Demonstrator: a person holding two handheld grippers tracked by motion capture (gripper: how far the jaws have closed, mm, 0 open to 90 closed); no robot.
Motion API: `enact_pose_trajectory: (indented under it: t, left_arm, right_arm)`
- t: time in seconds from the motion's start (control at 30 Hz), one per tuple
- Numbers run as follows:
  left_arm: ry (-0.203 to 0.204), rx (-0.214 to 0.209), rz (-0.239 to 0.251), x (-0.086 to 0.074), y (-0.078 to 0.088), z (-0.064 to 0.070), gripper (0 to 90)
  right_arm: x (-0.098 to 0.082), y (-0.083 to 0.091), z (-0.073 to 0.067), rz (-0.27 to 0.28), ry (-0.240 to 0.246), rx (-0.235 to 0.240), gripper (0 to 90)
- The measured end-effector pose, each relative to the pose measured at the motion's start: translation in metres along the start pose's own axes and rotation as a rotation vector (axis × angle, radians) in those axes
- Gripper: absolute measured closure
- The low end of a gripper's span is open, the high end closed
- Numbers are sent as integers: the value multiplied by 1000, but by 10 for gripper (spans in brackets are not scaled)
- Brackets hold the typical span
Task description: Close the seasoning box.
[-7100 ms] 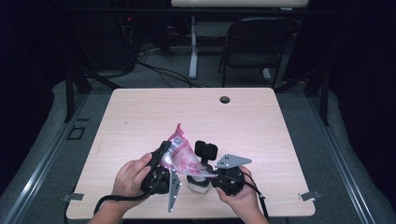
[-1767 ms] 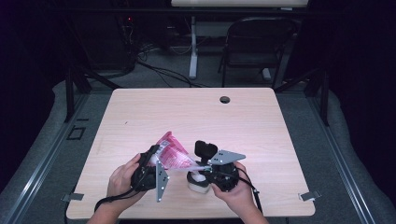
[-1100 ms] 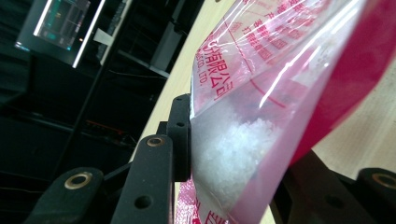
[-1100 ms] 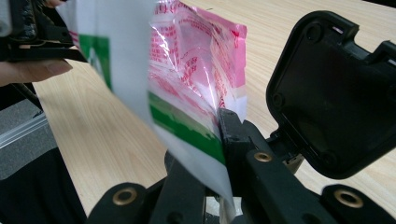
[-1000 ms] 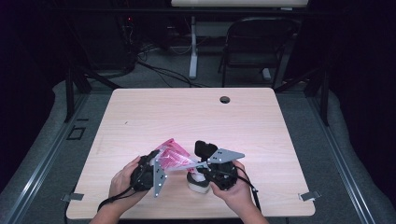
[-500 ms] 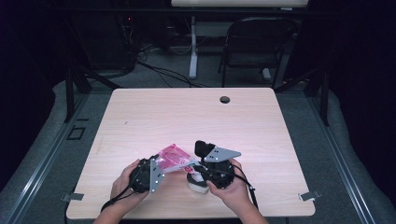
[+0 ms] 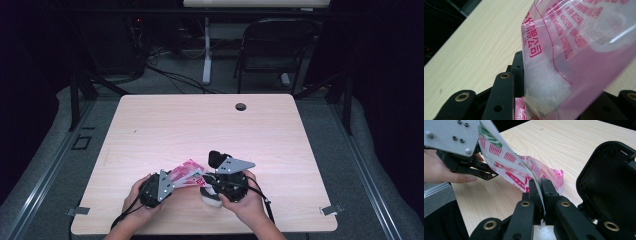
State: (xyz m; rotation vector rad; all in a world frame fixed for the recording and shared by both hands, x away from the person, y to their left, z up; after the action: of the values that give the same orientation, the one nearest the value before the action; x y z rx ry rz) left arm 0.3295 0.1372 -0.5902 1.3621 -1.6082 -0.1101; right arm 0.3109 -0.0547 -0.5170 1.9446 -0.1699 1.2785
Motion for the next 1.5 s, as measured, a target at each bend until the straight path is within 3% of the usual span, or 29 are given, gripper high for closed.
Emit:
enact_pose_trajectory:
  t: [0.1, 0.4, 0.77, 0.97, 1.3, 1.33, 1.37, 1.4, 1.5]
  left_arm:
    - [36, -37, -3, -3, -4, 3, 695]
    - [66, -77, -8, -7, -11, 7, 710]
    - [122, -121, 6, -15, -19, 10, 720]
    - [151, -135, 15, -17, -21, 8, 722]
    - [276, -161, 43, -23, -16, -6, 735]
    - [289, -158, 48, -23, -16, -8, 735]
    - [330, -152, 63, -26, -13, -16, 736]
    - [330, -152, 63, -26, -13, -16, 736]
    - [380, -129, 72, -31, -9, -28, 736]
  right_arm:
    - [0, 0, -1, 5, -2, 7, 874]
    - [1, -1, -1, 10, -9, 18, 840]
    - [1, -3, -2, 17, -22, 42, 625]
    - [2, -2, -2, 28, -25, 42, 592]
    - [7, 5, 4, 71, -42, 40, 567]
    - [7, 5, 4, 71, -42, 40, 567]
    - [7, 6, 4, 78, -44, 41, 565]
    - [7, 6, 4, 78, -44, 41, 565]
    - [8, 6, 5, 82, -47, 40, 563]
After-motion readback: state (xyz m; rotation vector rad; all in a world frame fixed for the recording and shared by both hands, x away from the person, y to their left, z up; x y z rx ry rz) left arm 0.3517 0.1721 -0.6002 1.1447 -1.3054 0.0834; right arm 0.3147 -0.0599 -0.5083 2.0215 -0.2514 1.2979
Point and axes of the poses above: each handheld gripper's, and its own axes: y roughly backward along the jaws, x roughly out of its top, z roughly to its right, the point moved 6 cm from there along -y, roughly forward along the jaws, and after that the axes turned 7 degrees about -y, right-handed, at the moved point
